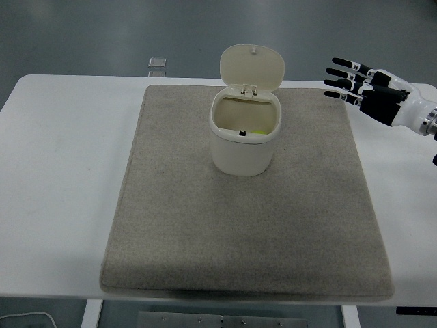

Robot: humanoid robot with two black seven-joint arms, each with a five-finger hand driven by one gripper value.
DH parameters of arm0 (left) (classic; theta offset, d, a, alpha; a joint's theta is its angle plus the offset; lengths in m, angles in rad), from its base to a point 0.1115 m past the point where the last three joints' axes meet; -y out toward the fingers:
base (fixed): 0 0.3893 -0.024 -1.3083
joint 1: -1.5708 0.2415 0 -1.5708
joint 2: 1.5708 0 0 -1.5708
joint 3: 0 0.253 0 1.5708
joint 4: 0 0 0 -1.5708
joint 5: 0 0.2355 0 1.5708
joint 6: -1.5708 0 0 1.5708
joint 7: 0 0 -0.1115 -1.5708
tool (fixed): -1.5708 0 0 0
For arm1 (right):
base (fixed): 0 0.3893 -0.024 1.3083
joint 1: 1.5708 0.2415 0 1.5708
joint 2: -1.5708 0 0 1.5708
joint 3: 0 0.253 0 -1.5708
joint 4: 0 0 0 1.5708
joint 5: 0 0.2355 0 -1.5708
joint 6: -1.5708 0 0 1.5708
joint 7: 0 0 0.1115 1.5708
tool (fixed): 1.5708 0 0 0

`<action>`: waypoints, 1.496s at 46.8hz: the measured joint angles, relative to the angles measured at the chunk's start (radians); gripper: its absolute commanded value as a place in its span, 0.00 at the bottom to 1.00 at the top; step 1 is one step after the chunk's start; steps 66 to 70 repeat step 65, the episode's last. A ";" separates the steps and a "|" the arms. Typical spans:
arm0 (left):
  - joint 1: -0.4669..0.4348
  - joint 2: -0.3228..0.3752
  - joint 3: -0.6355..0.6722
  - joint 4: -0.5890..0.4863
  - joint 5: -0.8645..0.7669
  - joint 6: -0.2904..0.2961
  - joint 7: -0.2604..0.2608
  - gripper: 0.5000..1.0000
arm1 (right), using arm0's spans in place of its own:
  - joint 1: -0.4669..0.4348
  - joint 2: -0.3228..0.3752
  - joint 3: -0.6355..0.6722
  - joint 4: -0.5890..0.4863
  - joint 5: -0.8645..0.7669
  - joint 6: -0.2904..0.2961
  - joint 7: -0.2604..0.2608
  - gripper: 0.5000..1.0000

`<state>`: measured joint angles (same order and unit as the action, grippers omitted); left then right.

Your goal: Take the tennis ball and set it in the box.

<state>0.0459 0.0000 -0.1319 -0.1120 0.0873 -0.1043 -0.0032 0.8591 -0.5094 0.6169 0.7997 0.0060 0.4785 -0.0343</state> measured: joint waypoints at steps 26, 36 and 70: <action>0.000 0.000 0.000 0.000 0.000 0.000 0.000 0.98 | 0.003 0.126 0.059 -0.128 0.127 -0.113 -0.008 0.73; 0.000 0.000 0.000 0.000 0.000 0.000 0.000 0.98 | 0.003 0.121 0.058 -0.128 0.117 -0.113 0.002 0.84; 0.000 0.000 0.000 0.000 0.000 0.000 0.000 0.98 | 0.003 0.120 0.063 -0.126 0.118 -0.114 0.037 0.84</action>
